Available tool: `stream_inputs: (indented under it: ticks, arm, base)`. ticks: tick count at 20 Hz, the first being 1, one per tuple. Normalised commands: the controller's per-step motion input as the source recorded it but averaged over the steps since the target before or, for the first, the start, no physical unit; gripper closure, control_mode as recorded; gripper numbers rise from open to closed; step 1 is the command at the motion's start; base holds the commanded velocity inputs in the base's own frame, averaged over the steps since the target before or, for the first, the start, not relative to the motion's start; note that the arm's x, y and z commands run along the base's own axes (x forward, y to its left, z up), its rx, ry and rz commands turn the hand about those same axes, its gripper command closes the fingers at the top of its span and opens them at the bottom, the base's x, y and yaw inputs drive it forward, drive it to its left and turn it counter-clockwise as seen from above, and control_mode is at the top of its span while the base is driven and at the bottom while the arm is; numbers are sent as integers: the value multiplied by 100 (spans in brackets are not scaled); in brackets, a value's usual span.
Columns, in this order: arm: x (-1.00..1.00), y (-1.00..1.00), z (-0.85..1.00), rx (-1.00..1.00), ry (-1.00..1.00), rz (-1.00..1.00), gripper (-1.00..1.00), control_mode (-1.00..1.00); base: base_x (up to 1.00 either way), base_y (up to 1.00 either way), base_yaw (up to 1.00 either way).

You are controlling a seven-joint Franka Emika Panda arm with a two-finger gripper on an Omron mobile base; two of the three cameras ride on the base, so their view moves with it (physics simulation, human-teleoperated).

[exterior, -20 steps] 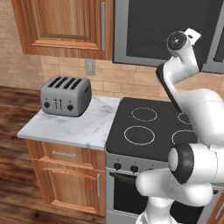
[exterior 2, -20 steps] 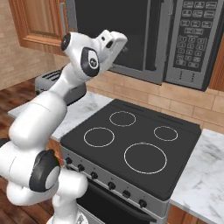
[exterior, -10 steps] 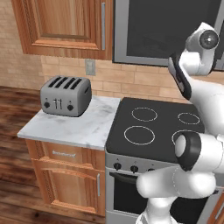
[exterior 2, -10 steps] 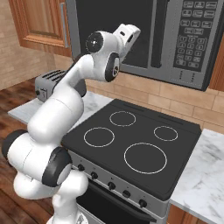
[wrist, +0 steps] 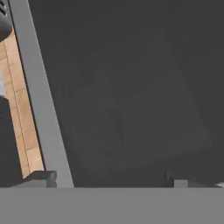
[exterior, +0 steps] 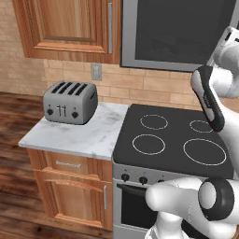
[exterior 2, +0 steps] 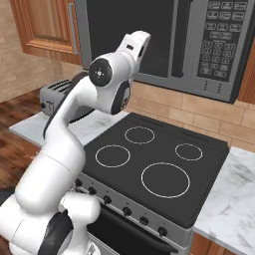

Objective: Place the tupperware containing the fish and carrot meal in the microwave. Close the microwave door and press the start button to reheat the meal.

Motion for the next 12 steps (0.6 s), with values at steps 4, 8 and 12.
stream_inputs:
  ticks: [4,8,12]
  arm:
    - [-74,14,25,8,-1,-4,-100,-100]
    - [-54,-19,48,36,0,-27,-100,-100]
    - [-51,-44,33,52,1,-33,-100,-100]
  base:
    - [0,0,0]
    - [0,0,0]
    - [0,0,0]
